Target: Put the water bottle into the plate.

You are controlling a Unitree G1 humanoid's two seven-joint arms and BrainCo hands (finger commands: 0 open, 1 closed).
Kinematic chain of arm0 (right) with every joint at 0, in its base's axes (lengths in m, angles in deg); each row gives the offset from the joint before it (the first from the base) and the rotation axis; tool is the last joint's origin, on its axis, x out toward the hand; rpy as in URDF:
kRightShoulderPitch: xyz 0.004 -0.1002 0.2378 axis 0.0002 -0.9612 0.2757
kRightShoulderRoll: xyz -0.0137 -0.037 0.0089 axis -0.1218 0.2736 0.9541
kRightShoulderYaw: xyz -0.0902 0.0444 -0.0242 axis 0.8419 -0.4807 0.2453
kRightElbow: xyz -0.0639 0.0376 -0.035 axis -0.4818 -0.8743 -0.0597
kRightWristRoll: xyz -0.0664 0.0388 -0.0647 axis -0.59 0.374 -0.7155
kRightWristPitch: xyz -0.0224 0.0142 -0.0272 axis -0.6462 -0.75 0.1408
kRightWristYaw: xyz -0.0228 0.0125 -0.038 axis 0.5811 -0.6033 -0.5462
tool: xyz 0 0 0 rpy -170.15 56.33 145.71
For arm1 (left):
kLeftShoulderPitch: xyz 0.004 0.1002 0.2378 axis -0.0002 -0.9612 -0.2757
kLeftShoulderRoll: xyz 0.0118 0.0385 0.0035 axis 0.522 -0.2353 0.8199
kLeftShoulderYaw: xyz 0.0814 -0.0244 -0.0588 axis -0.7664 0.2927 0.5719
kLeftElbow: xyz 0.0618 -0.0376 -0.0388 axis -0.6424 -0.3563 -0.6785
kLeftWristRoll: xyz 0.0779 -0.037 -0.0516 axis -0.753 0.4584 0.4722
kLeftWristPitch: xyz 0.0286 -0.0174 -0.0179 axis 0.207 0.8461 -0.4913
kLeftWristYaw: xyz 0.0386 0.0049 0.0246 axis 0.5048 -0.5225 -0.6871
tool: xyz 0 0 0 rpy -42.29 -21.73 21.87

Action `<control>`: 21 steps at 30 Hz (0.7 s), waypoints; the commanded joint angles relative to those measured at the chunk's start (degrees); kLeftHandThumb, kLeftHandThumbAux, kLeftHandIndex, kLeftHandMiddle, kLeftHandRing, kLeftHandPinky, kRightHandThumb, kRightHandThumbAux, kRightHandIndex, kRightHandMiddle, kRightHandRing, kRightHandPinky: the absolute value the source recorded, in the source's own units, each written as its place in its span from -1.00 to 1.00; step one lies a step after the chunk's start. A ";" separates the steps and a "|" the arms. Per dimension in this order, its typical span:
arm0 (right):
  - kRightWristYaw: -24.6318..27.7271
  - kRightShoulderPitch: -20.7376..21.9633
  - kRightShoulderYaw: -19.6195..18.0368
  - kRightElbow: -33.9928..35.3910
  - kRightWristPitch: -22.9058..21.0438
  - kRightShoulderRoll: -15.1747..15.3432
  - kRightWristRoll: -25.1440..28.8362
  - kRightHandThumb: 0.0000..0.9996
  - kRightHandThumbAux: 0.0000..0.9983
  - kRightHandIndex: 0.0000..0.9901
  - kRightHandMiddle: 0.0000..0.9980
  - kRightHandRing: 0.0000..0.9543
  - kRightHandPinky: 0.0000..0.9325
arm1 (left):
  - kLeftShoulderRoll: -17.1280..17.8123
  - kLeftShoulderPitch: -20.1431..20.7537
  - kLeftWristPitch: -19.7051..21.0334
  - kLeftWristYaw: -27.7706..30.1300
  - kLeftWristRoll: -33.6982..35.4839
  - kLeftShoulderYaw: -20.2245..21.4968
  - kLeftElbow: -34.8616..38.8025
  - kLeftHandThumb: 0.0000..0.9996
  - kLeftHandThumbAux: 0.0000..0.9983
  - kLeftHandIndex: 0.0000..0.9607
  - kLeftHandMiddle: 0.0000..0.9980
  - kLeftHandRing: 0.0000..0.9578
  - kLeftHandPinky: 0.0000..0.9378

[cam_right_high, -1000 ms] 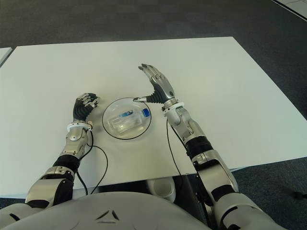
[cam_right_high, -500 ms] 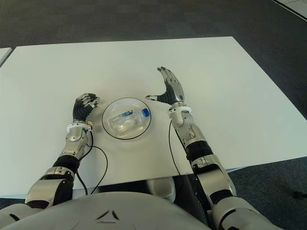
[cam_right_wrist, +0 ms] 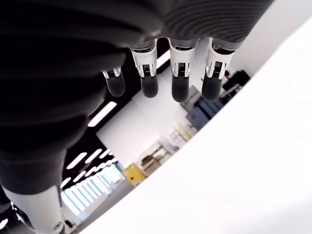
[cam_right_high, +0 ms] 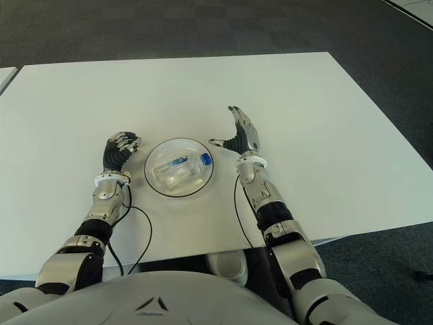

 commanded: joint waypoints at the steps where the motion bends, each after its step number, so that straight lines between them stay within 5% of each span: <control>1: -1.39 -0.62 -2.70 -3.76 4.71 -2.22 5.05 0.06 0.66 -0.62 -0.35 -0.41 -0.32 | -0.32 -2.96 2.80 1.40 0.97 0.40 -3.72 0.39 0.45 -0.13 -0.09 -0.03 0.02; 5: -1.84 -0.56 -4.84 -7.50 8.87 -3.72 8.62 0.19 0.80 -0.41 -0.20 -0.22 -0.13 | -0.23 -2.88 2.37 2.03 1.29 0.58 -4.08 0.39 0.45 -0.13 -0.07 -0.02 0.02; 21: -0.74 3.20 -9.83 -20.51 17.54 -6.65 15.64 -0.68 1.00 -0.17 -0.03 0.06 0.18 | -0.02 -2.82 1.84 3.10 1.62 0.87 -4.37 0.39 0.45 -0.13 -0.07 -0.01 0.02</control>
